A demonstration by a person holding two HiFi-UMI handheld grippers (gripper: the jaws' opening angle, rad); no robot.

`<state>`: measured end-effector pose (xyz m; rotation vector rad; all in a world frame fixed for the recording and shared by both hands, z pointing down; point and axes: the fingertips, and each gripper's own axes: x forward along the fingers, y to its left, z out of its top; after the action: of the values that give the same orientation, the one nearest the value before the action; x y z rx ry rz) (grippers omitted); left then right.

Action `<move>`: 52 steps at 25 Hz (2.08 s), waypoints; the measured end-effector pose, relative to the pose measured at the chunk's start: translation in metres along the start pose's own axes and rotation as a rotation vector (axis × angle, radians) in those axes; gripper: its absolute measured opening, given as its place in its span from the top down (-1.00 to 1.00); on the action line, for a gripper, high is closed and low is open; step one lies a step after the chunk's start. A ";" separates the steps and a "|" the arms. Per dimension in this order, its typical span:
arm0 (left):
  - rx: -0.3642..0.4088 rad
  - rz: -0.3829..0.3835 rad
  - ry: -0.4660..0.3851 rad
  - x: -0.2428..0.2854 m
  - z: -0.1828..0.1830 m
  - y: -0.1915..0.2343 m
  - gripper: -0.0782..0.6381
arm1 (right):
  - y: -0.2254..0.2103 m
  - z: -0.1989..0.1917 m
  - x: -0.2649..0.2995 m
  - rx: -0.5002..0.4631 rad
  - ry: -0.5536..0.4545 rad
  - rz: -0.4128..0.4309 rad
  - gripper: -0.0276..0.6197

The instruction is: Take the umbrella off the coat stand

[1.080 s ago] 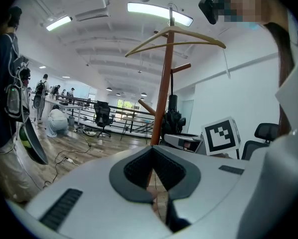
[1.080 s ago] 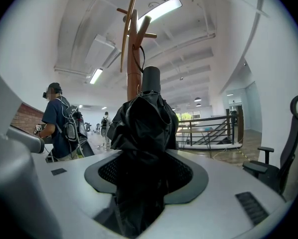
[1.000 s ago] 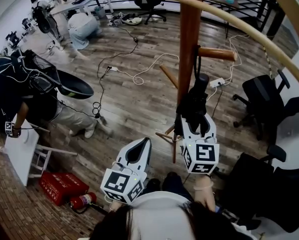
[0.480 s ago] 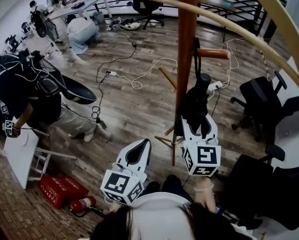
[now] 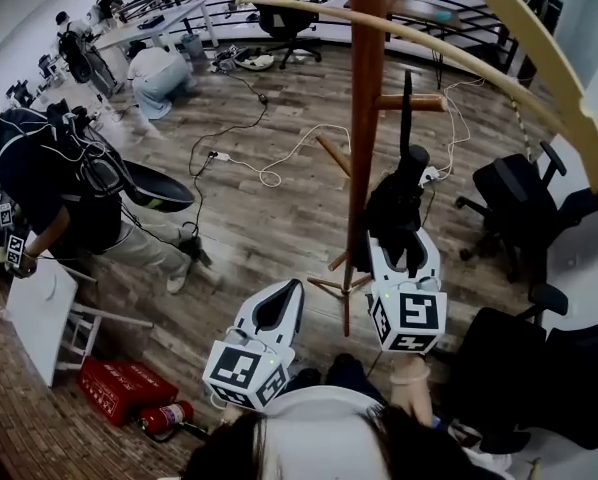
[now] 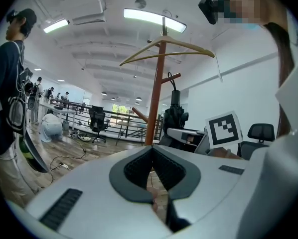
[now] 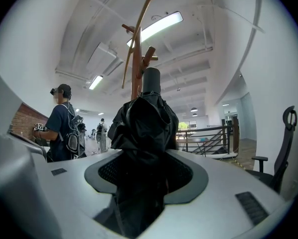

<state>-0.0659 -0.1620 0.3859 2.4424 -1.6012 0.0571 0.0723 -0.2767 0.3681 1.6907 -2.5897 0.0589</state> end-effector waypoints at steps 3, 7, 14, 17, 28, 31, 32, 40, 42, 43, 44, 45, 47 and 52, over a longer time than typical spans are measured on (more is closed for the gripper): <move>-0.001 -0.009 -0.005 -0.004 0.001 -0.002 0.76 | 0.001 0.002 -0.005 -0.006 -0.003 -0.011 0.17; 0.001 -0.019 -0.011 -0.006 0.002 -0.007 0.76 | -0.003 0.006 -0.011 -0.008 -0.012 -0.024 0.17; 0.000 -0.031 -0.027 -0.015 0.002 -0.008 0.76 | -0.001 0.015 -0.022 -0.027 -0.032 -0.046 0.17; 0.001 -0.033 -0.033 -0.017 0.004 -0.009 0.76 | -0.002 0.021 -0.026 -0.034 -0.043 -0.051 0.17; 0.002 -0.046 -0.052 -0.029 0.007 -0.006 0.76 | -0.002 0.039 -0.037 -0.056 -0.072 -0.085 0.17; 0.002 -0.048 -0.056 -0.031 0.009 -0.007 0.76 | -0.007 0.046 -0.041 -0.057 -0.084 -0.097 0.17; 0.003 -0.048 -0.058 -0.031 0.009 -0.007 0.76 | -0.008 0.049 -0.042 -0.058 -0.087 -0.101 0.17; 0.000 -0.049 -0.063 -0.033 0.011 -0.005 0.76 | -0.014 0.057 -0.047 -0.065 -0.100 -0.128 0.17; 0.000 -0.049 -0.064 -0.034 0.010 -0.004 0.76 | -0.016 0.057 -0.048 -0.064 -0.101 -0.133 0.17; -0.001 -0.049 -0.065 -0.034 0.010 -0.005 0.76 | -0.017 0.058 -0.048 -0.063 -0.101 -0.136 0.17; -0.001 -0.050 -0.066 -0.034 0.011 -0.005 0.76 | -0.018 0.058 -0.049 -0.063 -0.102 -0.139 0.17; -0.002 -0.050 -0.067 -0.034 0.011 -0.005 0.76 | -0.019 0.058 -0.050 -0.063 -0.103 -0.141 0.17; -0.002 -0.052 -0.068 -0.034 0.011 -0.005 0.76 | -0.019 0.059 -0.051 -0.064 -0.104 -0.146 0.17; -0.005 -0.061 -0.070 -0.036 0.011 -0.006 0.76 | -0.020 0.061 -0.056 -0.067 -0.106 -0.158 0.17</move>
<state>-0.0757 -0.1294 0.3685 2.5131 -1.5512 -0.0424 0.1122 -0.2373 0.3038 1.9167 -2.4868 -0.1247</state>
